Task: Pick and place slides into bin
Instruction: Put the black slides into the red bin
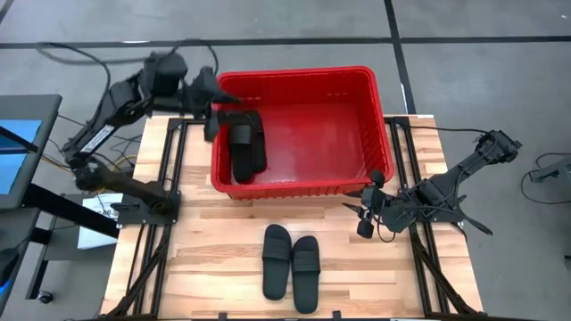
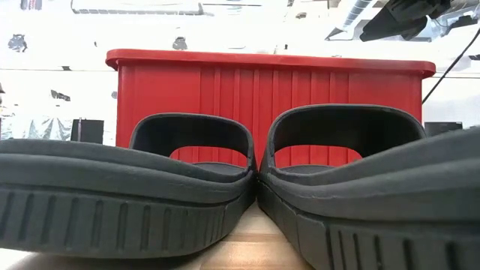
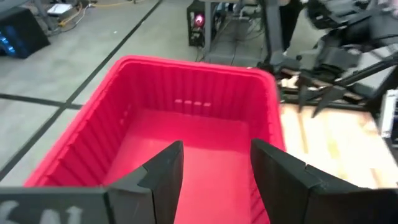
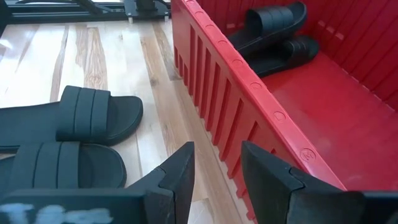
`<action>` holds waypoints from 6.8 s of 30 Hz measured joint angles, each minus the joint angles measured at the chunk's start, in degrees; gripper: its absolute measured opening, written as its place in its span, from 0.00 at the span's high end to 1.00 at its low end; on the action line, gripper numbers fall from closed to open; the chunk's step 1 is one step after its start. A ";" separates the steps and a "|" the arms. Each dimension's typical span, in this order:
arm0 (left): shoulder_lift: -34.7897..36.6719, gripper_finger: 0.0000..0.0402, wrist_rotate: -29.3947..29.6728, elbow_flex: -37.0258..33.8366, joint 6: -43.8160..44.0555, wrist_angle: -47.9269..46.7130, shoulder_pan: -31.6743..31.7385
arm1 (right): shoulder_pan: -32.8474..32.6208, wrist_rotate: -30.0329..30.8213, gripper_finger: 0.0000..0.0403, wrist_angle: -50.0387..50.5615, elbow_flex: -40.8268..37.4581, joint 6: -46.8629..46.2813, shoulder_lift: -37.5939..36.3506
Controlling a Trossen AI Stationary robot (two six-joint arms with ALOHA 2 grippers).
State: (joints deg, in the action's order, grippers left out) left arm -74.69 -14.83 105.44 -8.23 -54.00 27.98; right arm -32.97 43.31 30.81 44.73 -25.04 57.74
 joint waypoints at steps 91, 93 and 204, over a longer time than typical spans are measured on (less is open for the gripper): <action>21.08 0.56 25.77 -72.04 8.43 57.05 -48.63 | -7.38 -20.74 0.60 -14.89 10.00 -19.73 33.27; 21.08 0.56 25.77 -72.04 8.44 57.00 -48.63 | -8.03 -20.74 0.58 -15.04 11.66 -19.66 35.00; 21.11 0.56 25.07 -72.04 9.51 57.34 -48.67 | -4.59 -22.61 1.00 -0.60 22.39 -22.39 41.47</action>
State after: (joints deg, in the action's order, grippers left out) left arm -53.58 10.24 33.41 1.27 3.35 -20.69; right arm -37.56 20.70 30.20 67.12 -47.42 99.21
